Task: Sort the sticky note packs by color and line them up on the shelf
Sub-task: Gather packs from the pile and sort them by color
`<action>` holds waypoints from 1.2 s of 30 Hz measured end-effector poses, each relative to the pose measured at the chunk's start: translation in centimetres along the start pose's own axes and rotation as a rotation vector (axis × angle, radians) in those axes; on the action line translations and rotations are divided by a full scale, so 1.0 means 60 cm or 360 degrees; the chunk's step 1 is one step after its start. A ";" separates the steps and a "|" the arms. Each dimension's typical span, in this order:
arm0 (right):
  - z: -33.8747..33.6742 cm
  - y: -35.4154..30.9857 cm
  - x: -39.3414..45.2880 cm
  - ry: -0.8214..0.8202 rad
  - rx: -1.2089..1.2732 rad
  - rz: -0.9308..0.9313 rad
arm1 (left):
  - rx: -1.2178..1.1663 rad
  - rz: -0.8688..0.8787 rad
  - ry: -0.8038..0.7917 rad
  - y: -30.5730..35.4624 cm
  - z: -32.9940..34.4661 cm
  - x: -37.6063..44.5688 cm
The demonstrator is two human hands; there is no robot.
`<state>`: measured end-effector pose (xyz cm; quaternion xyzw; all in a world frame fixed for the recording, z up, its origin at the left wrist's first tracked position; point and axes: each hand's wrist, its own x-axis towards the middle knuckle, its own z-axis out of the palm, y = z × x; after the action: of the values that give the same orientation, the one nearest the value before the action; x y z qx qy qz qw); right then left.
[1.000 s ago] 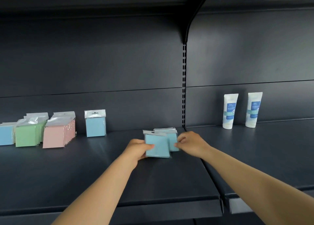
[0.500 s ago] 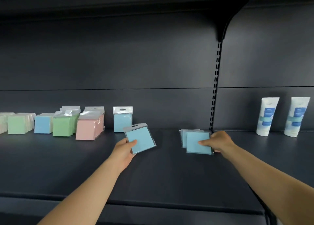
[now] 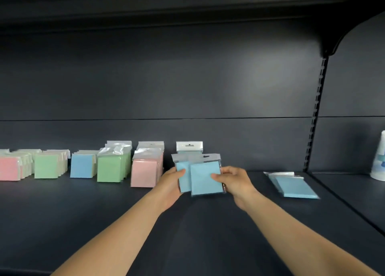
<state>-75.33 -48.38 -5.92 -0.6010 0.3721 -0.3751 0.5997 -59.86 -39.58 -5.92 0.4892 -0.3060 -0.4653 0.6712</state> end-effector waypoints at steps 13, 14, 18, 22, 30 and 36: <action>0.145 0.056 0.068 0.0409 -0.0114 -0.0320 | 0.0960 0.0497 0.0163 -0.033 -0.065 0.093; 0.142 0.056 0.073 0.0454 -0.0142 -0.0368 | 0.1051 0.0576 0.0222 -0.033 -0.063 0.100; 0.146 0.057 0.091 0.0534 -0.0323 -0.0483 | 0.1195 0.0709 0.0393 -0.035 -0.062 0.127; 0.148 0.066 0.118 0.0529 -0.0462 -0.0424 | 0.1178 0.0571 0.0369 -0.043 -0.067 0.150; 0.154 0.066 0.131 0.0356 -0.0752 -0.0352 | 0.1182 0.0466 0.0304 -0.054 -0.069 0.170; 0.153 0.060 0.122 0.0303 -0.0840 -0.0350 | 0.1345 0.0442 0.0346 -0.044 -0.070 0.154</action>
<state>-63.88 -50.92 -9.45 -0.7348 0.4441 -0.3828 0.3411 -53.58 -46.78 -10.20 0.7205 -0.4593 -0.1512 0.4970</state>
